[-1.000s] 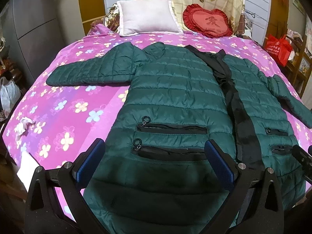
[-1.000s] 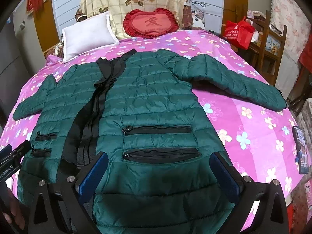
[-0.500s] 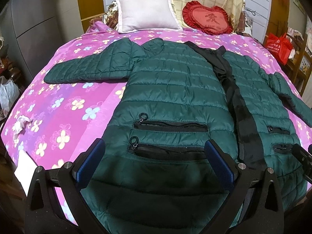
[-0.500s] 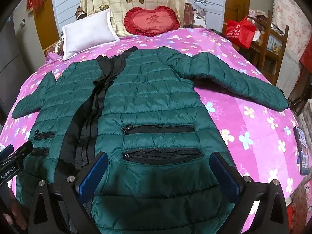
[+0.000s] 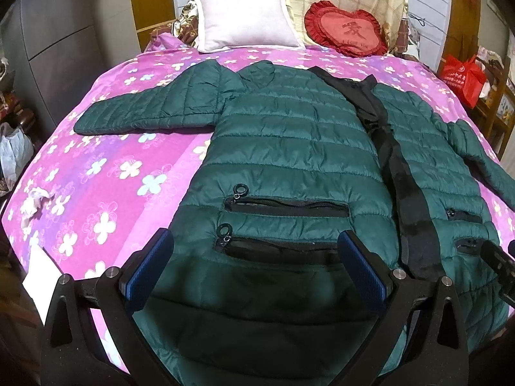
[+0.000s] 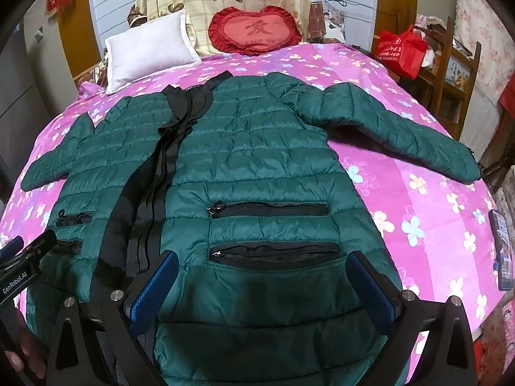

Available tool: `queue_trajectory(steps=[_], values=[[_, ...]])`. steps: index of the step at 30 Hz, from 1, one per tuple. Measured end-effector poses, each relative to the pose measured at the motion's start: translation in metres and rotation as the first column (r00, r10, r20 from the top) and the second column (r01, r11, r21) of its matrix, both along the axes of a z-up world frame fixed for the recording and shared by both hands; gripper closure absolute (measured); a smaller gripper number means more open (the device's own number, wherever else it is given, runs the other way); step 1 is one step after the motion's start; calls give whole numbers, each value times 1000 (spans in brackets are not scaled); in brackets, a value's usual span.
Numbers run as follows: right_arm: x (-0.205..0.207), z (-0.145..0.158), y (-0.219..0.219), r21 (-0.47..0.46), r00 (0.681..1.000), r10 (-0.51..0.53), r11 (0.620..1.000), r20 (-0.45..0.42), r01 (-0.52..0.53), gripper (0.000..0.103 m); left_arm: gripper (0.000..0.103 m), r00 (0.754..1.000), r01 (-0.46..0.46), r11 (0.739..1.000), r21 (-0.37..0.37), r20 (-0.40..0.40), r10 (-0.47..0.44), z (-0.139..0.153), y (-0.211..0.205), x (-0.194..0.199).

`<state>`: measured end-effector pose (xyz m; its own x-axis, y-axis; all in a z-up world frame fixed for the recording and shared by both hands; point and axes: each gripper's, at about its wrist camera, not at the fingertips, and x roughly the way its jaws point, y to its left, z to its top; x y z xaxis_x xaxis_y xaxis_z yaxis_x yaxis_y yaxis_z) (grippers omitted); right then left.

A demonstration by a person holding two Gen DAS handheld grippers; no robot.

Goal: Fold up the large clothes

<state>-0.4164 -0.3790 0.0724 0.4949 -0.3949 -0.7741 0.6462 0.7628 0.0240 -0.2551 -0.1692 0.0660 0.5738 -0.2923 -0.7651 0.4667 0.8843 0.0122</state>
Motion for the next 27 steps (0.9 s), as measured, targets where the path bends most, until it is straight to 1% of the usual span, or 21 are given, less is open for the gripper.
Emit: queue_trajectory(steps=[1, 2, 15, 19, 22, 23, 27], values=[[0, 0, 1, 4, 1000, 1, 1000, -4, -1, 0, 1, 1000, 0, 1000, -1, -1, 0, 0, 0, 0], [1, -1, 0, 21, 1000, 2, 1000, -29, -1, 0, 1, 1000, 1, 1000, 0, -2, -1, 0, 0, 0], [2, -1, 0, 20, 1000, 5, 1000, -26, -4, 0, 1, 1000, -4, 1000, 1, 4, 4, 0, 3, 2], [9, 0, 1, -2, 999, 9, 1000, -41, -9, 0, 1, 1000, -6, 1000, 4, 15, 5, 1, 3, 5], [15, -1, 0, -10, 997, 15, 1000, -76, -15, 0, 1, 1000, -10, 1000, 4, 14, 10, 1, 4, 8], [16, -1, 0, -6, 996, 18, 1000, -91, -19, 0, 1, 1000, -11, 1000, 2, 13, 11, 1, 4, 9], [22, -1, 1, 14, 994, 32, 999, -102, -31, 0, 1, 1000, -15, 1000, 0, 12, 15, 1, 4, 12]])
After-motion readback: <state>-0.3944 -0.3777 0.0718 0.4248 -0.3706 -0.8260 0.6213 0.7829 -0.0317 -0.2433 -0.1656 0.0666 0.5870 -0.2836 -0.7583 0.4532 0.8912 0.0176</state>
